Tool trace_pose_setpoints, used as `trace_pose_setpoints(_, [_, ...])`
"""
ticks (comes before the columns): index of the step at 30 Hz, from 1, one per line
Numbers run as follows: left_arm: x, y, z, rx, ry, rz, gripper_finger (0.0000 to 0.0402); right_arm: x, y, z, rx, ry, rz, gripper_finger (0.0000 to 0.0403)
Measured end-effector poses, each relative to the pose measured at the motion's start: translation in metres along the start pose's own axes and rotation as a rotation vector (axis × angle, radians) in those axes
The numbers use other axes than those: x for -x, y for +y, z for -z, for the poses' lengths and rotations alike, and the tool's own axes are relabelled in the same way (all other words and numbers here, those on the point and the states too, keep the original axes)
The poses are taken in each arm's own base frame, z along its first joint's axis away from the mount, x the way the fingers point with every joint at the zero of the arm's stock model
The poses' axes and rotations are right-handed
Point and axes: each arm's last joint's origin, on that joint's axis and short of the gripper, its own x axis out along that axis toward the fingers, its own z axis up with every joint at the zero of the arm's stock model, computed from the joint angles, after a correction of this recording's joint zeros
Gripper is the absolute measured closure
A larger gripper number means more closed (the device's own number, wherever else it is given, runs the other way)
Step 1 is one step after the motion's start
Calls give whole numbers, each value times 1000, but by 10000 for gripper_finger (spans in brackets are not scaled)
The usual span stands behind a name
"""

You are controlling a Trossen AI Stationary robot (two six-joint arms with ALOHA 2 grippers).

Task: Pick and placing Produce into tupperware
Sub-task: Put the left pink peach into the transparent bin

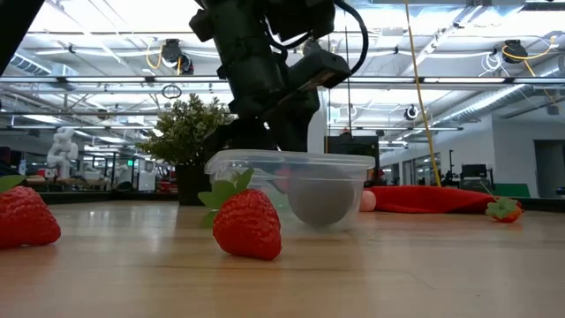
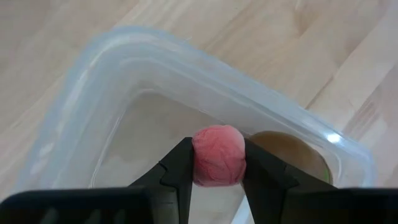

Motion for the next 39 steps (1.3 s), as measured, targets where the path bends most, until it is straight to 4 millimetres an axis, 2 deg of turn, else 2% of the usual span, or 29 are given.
trace_pose_setpoints(32, [1,8,-8,-96,1,-14,287,0,0,1,0,9,0,161])
trace_pose_setpoints(39, [1,8,-9,-85,-26,-37,236,0,0,1,0,9,0,161])
